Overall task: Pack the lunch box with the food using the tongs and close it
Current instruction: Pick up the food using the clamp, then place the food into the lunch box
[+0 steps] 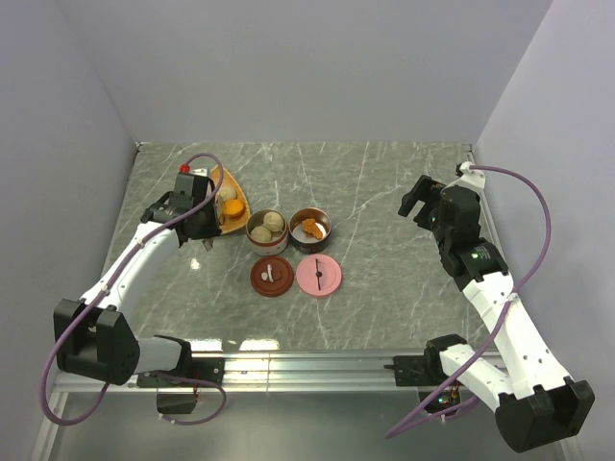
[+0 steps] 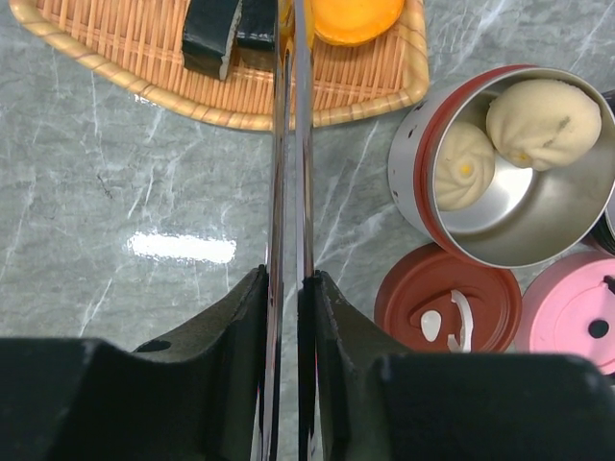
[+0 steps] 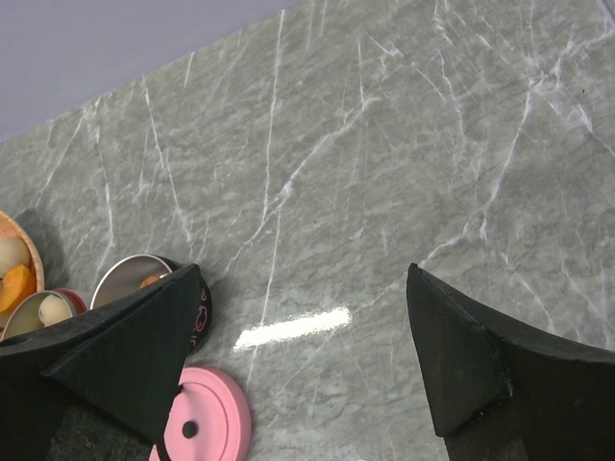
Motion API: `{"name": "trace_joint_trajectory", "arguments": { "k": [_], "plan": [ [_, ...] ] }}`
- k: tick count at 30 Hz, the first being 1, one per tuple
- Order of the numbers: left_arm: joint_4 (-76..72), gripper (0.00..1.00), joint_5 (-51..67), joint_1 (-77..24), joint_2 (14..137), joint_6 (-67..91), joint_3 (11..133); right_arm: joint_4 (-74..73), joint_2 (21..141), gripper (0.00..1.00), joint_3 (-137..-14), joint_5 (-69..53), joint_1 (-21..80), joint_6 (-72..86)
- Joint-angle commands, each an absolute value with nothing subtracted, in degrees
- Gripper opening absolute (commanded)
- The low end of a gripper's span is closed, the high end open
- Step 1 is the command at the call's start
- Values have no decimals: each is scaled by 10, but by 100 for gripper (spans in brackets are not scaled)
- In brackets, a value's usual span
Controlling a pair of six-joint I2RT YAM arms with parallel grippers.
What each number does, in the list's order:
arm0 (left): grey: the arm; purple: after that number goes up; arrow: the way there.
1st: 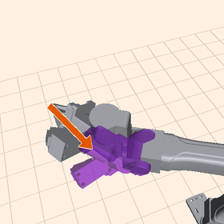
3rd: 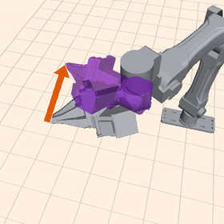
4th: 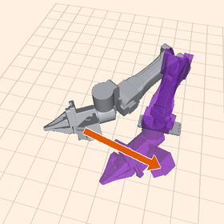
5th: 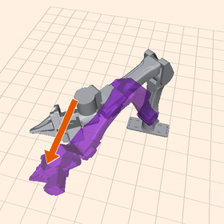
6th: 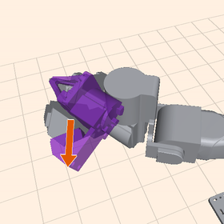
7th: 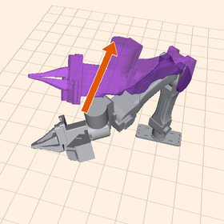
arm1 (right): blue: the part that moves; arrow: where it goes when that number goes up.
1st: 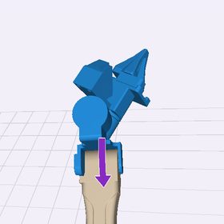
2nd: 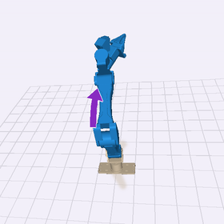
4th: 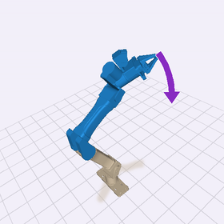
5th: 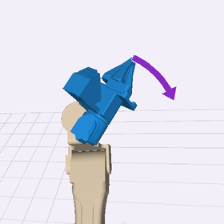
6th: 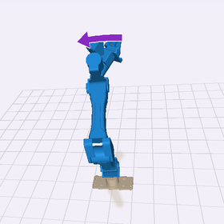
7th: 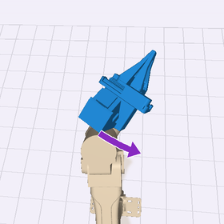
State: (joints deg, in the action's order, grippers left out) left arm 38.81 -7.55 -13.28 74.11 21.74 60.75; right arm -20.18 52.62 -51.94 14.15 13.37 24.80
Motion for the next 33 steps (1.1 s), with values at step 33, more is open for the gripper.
{"name": "trace_joint_trajectory", "arguments": {
  "k": [33],
  "plan": [
    [540,24,2,-262,598,245,696,-188,523,93,-508,144,139,260]
  ]
}}
